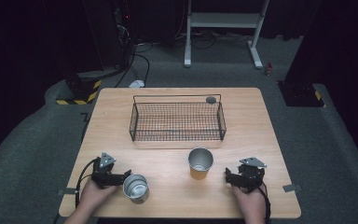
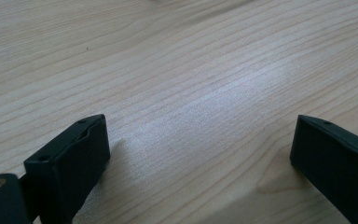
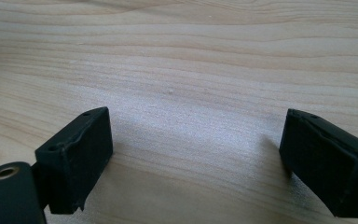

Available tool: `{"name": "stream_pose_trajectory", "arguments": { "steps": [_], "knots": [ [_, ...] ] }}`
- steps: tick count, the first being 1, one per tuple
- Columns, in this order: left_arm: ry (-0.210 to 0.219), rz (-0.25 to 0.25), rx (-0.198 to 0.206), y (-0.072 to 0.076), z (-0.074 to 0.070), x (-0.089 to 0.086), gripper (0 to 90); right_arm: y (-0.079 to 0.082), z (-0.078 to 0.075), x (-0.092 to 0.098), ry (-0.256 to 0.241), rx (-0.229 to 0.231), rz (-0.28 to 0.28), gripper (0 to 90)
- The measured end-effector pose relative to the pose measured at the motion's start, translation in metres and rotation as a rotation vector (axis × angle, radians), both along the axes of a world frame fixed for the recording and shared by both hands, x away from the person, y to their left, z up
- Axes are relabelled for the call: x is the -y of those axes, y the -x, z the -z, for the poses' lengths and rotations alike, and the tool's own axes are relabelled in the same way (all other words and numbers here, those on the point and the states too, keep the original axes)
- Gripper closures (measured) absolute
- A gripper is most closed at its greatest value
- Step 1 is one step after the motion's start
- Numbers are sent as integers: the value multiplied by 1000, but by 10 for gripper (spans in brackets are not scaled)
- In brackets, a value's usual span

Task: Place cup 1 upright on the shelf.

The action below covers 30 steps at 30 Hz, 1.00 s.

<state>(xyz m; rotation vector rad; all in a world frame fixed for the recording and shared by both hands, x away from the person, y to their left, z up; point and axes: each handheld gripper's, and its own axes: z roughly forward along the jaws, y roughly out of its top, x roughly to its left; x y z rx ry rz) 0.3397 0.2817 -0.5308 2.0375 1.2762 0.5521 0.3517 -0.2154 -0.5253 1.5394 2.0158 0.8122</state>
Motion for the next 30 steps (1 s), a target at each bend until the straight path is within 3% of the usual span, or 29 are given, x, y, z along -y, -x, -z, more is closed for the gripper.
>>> {"name": "stream_pose_trajectory", "arguments": {
  "steps": [16, 30],
  "knots": [
    [1, 1, 0, 0, 0, 0, 50, 0, 0, 1, -6, 4, 5, 112],
    [-1, 2, -1, 0, 0, 0, 49, 9, -13, -3, -34, 40, -54, 116]
  ]
}}
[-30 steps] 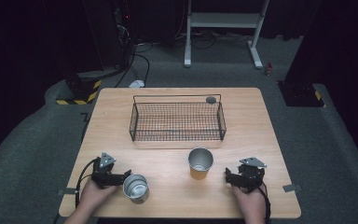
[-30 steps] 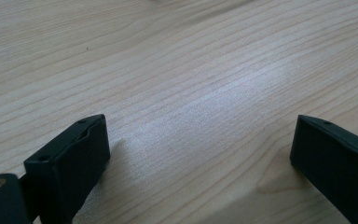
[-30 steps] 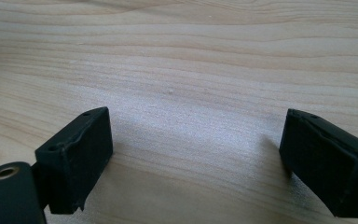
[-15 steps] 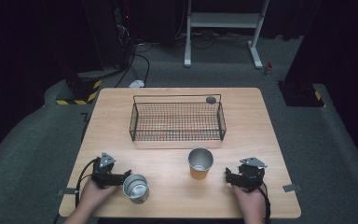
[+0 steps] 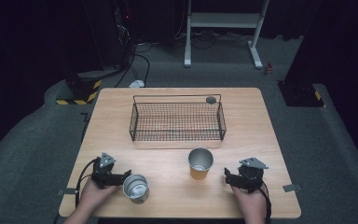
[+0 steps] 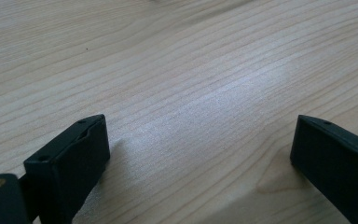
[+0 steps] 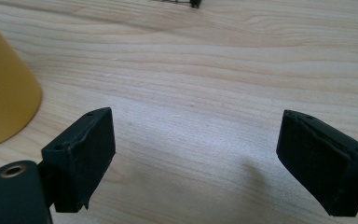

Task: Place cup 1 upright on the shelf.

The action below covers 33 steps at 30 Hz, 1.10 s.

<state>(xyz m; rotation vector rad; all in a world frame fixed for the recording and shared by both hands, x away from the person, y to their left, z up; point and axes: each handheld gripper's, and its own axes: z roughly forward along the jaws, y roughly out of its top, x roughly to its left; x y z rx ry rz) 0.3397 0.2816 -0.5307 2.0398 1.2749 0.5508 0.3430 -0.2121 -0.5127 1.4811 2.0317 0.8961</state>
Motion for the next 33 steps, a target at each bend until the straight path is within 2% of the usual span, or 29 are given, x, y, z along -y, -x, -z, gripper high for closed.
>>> {"name": "stream_pose_trajectory", "arguments": {
  "steps": [5, 17, 27, 33],
  "knots": [
    [0, 0, 0, 0, 0, 0, 49, 5, -6, -3, 2, 25, -27, 114],
    [-2, 6, -1, -1, 0, 0, 48, 19, -19, -10, -40, 83, -57, 107],
    [3, 2, -1, -1, 0, 0, 49, 30, -27, -18, -73, 102, -100, 91],
    [4, 4, 0, -1, 0, 0, 51, 34, -29, -23, -87, 98, -135, 89]
  ]
}}
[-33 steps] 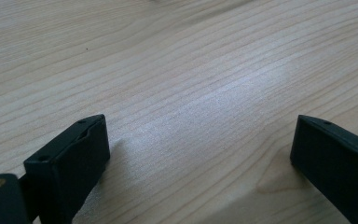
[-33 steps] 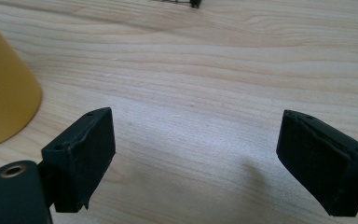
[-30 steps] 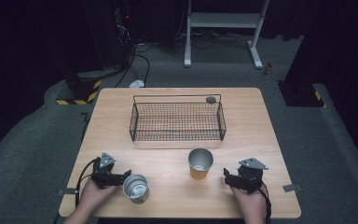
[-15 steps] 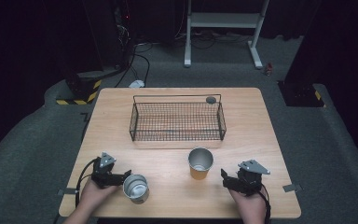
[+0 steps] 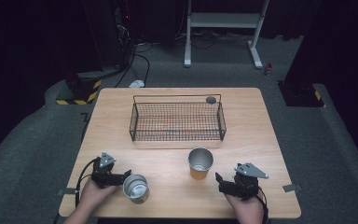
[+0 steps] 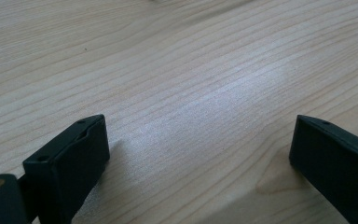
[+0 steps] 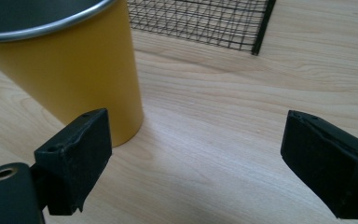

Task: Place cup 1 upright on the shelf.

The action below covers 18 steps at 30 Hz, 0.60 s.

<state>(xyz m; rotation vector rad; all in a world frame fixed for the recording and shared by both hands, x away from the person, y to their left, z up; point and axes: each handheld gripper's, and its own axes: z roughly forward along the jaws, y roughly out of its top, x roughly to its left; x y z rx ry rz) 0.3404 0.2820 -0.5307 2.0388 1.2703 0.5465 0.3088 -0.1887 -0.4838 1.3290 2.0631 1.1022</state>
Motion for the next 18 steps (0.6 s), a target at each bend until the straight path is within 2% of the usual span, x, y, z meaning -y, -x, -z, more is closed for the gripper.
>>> {"name": "stream_pose_trajectory", "arguments": {
  "steps": [13, 18],
  "knots": [
    [1, -9, -2, 0, 0, 0, 52, 6, 0, -18, 8, 21, -69, 89],
    [-7, -67, -16, -1, 0, -1, 3, 5, 1, -24, 7, 25, -92, 89]
  ]
}}
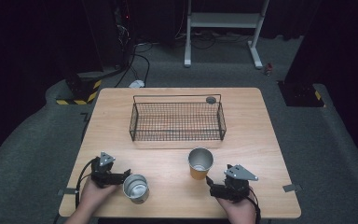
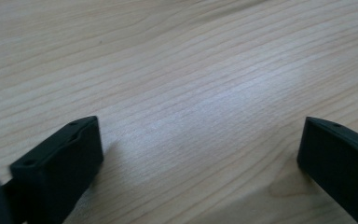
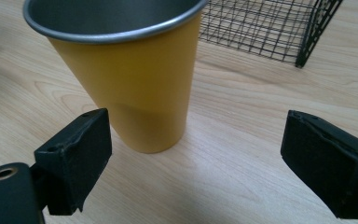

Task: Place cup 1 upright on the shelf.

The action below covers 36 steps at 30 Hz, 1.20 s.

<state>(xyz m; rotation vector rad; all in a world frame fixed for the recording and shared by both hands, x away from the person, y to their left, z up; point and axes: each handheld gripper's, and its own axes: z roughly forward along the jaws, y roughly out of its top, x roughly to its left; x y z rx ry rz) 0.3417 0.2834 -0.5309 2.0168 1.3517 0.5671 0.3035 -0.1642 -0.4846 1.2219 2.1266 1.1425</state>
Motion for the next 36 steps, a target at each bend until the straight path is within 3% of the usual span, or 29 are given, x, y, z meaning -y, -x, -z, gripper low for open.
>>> {"name": "stream_pose_trajectory", "arguments": {
  "steps": [7, 15, 25, 36],
  "knots": [
    [-2, -7, -2, 0, 0, 0, 3, -1, 2, -10, 3, -4, -32, 89],
    [-4, -63, 2, 3, 0, 5, 6, -5, 5, -20, 11, -17, -62, 89],
    [4, -67, 0, 3, 0, 5, 2, -12, 8, -32, 27, -9, -100, 89],
    [-4, -57, 1, 2, 0, 2, 2, -15, 6, -37, 18, 7, -104, 89]
  ]
}}
